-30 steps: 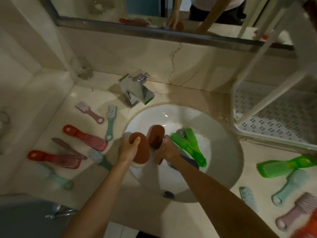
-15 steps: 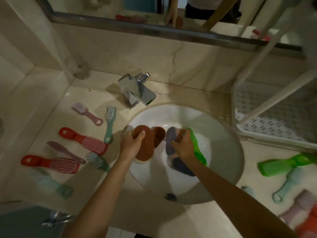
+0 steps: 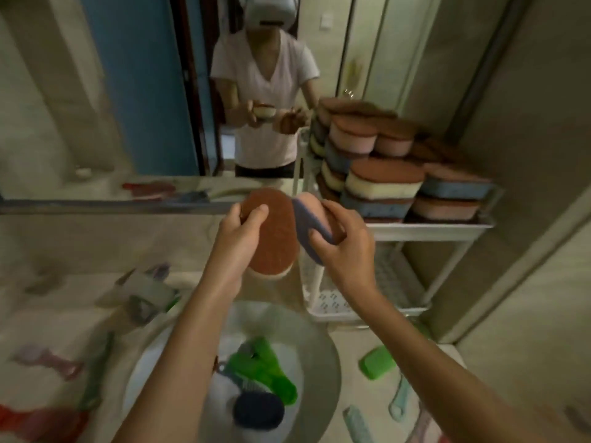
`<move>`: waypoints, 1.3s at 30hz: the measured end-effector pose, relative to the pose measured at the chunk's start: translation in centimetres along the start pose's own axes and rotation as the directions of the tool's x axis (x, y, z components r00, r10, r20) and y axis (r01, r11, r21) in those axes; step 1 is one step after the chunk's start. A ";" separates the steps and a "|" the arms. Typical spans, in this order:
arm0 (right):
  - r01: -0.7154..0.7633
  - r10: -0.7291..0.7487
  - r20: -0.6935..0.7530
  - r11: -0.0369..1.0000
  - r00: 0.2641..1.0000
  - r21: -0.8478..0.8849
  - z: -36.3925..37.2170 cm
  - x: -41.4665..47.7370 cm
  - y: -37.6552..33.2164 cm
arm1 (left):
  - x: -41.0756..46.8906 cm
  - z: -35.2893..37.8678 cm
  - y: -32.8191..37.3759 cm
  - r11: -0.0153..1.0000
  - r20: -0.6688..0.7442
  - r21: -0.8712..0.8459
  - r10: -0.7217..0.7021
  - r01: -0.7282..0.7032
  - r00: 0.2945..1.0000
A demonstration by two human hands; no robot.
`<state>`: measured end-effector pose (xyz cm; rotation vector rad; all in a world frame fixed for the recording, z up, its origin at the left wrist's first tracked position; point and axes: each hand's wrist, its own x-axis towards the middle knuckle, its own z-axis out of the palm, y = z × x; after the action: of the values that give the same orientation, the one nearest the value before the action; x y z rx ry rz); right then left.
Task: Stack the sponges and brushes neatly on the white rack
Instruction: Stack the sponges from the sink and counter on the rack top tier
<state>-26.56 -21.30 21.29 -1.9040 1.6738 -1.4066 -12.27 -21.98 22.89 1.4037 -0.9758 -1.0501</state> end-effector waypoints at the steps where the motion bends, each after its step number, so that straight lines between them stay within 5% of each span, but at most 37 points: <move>1: 0.010 -0.010 -0.039 1.000 0.999 -0.007 -1.3 1.0 -0.2 | 0.2 1.2 1.4 0.999 0.026 -0.014 0.030 -0.030 0.999; 6: 0.003 -0.004 -0.115 1.000 0.993 -0.012 -7.6 5.2 -0.6 | 0.5 7.1 7.5 0.990 0.131 -0.031 0.138 -0.135 0.982; 11: -0.097 0.123 -0.106 0.969 0.987 0.228 -12.9 9.7 -0.2 | 1.2 11.6 12.6 0.982 0.237 -0.100 0.182 -0.162 0.954; 15: -0.318 0.371 0.007 0.788 0.929 0.527 -15.1 13.2 0.8 | 2.7 13.5 15.2 0.981 0.240 -0.117 0.177 -0.153 0.954; 18: -0.526 0.539 0.147 0.665 0.829 0.530 -14.5 14.3 2.4 | 3.8 14.4 15.2 0.988 0.224 -0.134 0.100 -0.071 0.969; 21: -0.581 0.605 0.182 0.571 0.775 0.580 -13.6 14.4 3.6 | 4.2 15.2 14.3 0.989 0.183 -0.147 0.057 -0.030 0.982; 29: -0.454 0.514 0.039 0.716 0.857 0.530 -12.3 14.0 4.3 | 4.0 15.1 11.0 0.953 0.081 -0.303 0.019 0.007 0.997; 39: -0.340 0.482 -0.121 0.753 0.868 0.564 -10.3 12.3 4.1 | -0.3 14.4 5.6 0.831 -0.004 -0.544 -0.144 0.118 0.990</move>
<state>-38.51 -29.17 29.65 -1.0018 1.4701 -1.7359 -26.21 -26.10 28.02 1.0187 -0.4862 -1.2707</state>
